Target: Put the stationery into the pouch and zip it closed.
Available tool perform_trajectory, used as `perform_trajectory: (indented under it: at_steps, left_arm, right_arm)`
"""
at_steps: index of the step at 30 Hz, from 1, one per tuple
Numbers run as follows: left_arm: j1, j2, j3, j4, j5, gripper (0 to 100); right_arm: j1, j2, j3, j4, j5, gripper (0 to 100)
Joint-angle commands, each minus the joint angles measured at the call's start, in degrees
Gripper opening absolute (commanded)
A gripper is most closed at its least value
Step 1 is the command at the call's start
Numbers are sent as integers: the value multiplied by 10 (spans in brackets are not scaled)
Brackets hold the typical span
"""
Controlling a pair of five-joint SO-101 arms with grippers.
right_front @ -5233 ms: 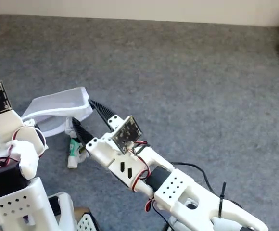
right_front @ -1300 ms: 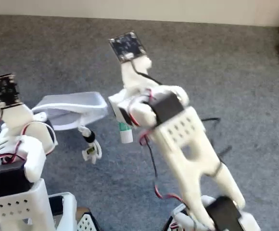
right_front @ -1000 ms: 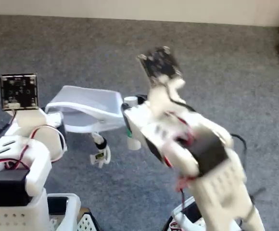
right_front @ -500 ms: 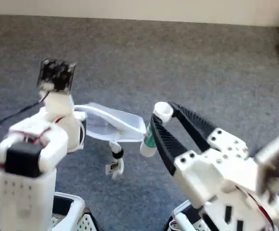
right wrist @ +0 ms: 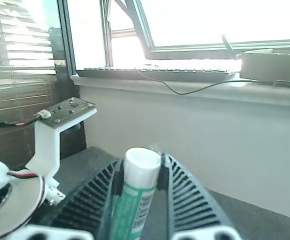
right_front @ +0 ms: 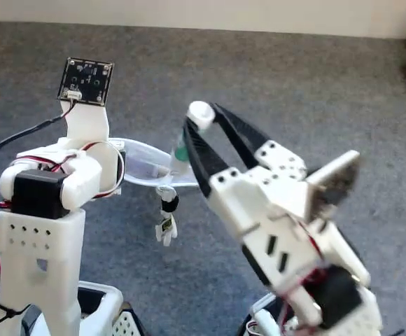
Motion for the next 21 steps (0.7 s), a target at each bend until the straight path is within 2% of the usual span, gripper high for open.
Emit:
perform_trajectory:
  at_steps: [1,5,8,12,21]
  left_arm:
    - [11,22,-5,-1,-1,7]
    - [10,22,-3,0,-1,7]
    - [10,22,-2,2,-1,7]
    - [10,22,-1,2,-1,7]
    - [9,22,0,3,-1,7]
  right_arm:
    - [-29,-7,47,-125,17,5]
    - [-75,-7,116,-225,101,5]
    - [-84,-8,171,-298,144,5]
    - [-84,-9,215,-337,150,5]
    - [-84,-9,285,-341,152,5]
